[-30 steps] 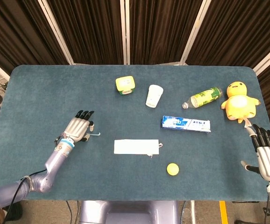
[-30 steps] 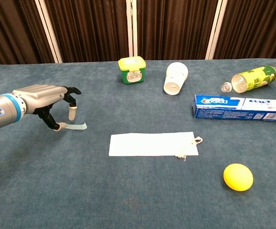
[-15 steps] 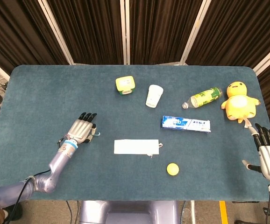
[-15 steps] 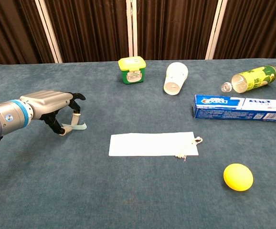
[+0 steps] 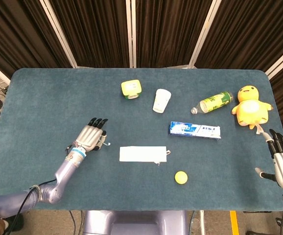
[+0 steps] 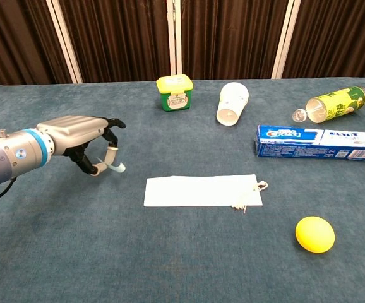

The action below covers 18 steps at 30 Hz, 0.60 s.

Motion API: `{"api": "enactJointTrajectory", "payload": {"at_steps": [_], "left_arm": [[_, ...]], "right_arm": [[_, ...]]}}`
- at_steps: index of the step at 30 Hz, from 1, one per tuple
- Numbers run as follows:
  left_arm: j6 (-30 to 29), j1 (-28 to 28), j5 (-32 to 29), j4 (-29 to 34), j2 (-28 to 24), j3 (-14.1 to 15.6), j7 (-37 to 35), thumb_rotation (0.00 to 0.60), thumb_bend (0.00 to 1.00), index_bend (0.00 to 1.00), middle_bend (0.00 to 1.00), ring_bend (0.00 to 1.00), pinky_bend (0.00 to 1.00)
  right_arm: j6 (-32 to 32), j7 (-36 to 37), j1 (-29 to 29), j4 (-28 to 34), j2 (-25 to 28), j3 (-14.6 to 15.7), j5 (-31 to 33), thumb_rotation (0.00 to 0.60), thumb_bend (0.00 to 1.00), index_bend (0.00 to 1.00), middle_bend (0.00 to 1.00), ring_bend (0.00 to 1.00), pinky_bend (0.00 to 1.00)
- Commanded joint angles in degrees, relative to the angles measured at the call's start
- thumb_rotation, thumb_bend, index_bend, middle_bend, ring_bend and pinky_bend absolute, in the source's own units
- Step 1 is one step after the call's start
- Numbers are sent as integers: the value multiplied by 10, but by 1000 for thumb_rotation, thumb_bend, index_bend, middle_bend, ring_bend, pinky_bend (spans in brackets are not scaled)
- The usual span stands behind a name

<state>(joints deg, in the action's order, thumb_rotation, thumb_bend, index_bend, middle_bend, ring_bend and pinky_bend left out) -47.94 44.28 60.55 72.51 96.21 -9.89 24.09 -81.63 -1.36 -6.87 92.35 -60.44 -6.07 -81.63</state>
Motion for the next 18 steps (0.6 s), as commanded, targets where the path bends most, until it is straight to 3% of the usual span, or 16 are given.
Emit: {"api": "enactJointTrajectory", "payload": {"at_steps": [1,8,18], "left_arm": [[7,14,-3,29,-4,-10,-1,600,467,618,0,0,0],[11,56,-17,49,16,-24,45,600,467,618,0,0,0],[25,118,-58,-7,89,-40,98,600,467,618,0,0,0]], "right_arm": [[-1,1,0,0,1,0,0,600,0,0,0,0,0],[-2,6,1,-1,3,-3,4,600,0,0,0,0,0],[-6,25,5,-3,11,-7,9,600,0,0,0,0,0]]}}
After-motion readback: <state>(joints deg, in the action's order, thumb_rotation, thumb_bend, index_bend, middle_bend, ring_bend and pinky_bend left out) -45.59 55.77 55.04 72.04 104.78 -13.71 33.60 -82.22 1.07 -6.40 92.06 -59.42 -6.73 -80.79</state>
